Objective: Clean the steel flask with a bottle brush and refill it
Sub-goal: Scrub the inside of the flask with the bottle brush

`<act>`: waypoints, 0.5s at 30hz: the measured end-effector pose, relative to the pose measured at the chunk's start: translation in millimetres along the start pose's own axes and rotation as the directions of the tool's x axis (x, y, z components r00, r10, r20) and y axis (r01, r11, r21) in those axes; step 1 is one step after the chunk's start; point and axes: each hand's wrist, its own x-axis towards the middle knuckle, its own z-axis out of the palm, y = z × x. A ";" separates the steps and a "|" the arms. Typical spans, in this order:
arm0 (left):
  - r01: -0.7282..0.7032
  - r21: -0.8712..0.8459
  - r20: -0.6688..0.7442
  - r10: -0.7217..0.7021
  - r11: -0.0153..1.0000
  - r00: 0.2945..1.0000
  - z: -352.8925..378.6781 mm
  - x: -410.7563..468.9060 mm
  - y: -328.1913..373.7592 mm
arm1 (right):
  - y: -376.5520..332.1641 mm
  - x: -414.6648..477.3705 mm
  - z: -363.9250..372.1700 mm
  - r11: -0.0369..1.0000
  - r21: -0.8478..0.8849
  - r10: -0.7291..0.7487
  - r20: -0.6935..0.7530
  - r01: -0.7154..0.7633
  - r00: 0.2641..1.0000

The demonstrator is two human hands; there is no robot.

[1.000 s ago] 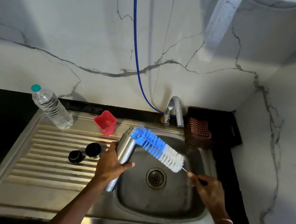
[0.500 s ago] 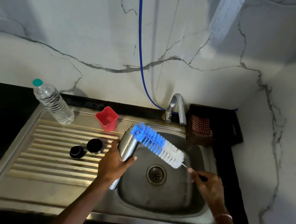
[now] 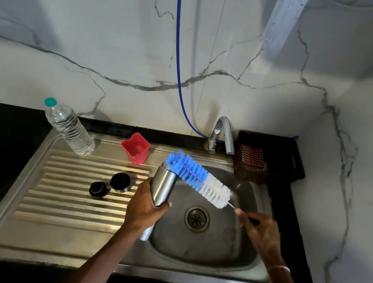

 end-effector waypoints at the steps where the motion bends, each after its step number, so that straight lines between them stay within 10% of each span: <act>1: -0.012 -0.002 0.007 0.012 1.000 1.000 1.9 -1.9 1.6 | -5.3 1.9 5.4 1.000 -0.010 -0.017 0.000 0.017 1.000; 15: -0.028 0.056 0.000 0.028 0.998 1.000 0.6 -14.5 0.4 | -4.4 -3.9 1.4 0.996 -0.066 -0.053 -0.006 0.053 0.999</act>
